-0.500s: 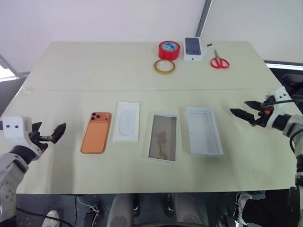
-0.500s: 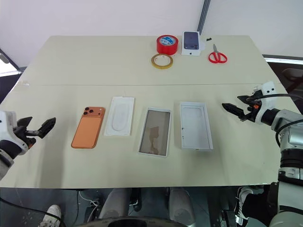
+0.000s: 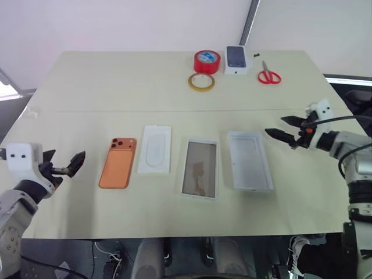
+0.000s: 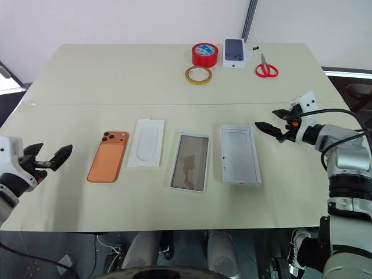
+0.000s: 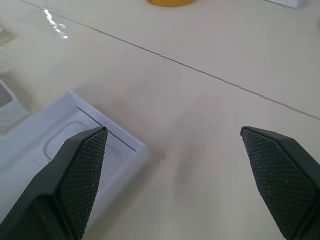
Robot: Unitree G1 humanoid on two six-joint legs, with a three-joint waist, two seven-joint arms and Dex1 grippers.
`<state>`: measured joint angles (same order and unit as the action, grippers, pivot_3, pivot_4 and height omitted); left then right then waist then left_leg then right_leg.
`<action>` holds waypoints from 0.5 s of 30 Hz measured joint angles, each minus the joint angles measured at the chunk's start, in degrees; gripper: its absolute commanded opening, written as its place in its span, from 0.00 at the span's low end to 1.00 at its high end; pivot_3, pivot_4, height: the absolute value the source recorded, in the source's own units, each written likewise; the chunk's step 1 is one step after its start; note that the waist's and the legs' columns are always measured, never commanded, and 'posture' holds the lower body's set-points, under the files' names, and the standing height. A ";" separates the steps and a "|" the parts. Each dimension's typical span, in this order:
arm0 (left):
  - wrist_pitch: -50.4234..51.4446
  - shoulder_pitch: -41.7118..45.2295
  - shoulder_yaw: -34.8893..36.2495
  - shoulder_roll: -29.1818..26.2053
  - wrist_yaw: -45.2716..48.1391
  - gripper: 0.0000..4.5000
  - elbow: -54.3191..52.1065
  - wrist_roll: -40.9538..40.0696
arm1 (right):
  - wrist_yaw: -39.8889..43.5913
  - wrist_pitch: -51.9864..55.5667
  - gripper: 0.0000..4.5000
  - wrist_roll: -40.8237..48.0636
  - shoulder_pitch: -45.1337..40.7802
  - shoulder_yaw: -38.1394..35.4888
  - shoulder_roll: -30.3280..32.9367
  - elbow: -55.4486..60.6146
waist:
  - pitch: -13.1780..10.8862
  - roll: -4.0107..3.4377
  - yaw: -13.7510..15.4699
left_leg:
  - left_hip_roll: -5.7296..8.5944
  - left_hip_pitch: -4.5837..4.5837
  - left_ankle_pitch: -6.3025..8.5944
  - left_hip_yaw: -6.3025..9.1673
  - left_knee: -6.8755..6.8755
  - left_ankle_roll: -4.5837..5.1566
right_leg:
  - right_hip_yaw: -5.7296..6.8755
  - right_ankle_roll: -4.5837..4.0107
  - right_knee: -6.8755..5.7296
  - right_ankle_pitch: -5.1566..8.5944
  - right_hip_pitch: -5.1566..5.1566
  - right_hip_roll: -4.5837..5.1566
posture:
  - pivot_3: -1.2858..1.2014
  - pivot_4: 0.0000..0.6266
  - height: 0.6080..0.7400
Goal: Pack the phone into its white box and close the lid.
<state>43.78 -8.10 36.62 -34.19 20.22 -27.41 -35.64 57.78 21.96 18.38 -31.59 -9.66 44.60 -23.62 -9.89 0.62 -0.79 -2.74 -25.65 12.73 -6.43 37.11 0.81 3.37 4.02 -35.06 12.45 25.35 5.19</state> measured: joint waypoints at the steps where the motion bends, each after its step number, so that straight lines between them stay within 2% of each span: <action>1: 0.44 0.73 -0.30 0.00 -0.02 1.00 -0.26 -0.17 | -0.28 0.60 0.99 0.14 0.18 0.17 -0.67 2.15 | 0.00 0.00 0.07 | 0.00 0.00 0.00 0.00 0.00 0.00 | 0.00 0.00 -0.02 0.00 -0.01 0.00 | 0.52 0.24 1.00; 10: 10.71 10.78 -12.34 1.74 -3.49 1.00 -5.47 -7.65 | -3.36 8.82 0.99 2.70 4.39 6.53 -4.31 27.31 | 0.01 0.01 0.17 | 0.02 0.02 -0.02 0.00 0.11 0.03 | 0.01 0.02 -0.06 -0.01 -0.11 -0.05 | 0.52 0.24 1.00; 15: 22.94 16.19 -13.33 7.13 -13.93 1.00 -5.94 -12.17 | -4.11 10.24 0.99 2.59 6.95 11.25 -5.01 34.68 | -0.01 0.06 0.18 | 0.00 0.15 -0.12 0.05 0.19 0.18 | 0.02 0.04 -0.20 -0.01 -0.21 -0.25 | 0.52 0.24 1.00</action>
<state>66.72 8.09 23.29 -27.06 6.29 -33.35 -47.81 53.67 32.20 20.97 -24.64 1.60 39.60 11.06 -9.90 0.68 -0.62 -2.74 -25.50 12.61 -6.38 37.30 0.99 3.39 4.06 -35.26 12.44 25.14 4.94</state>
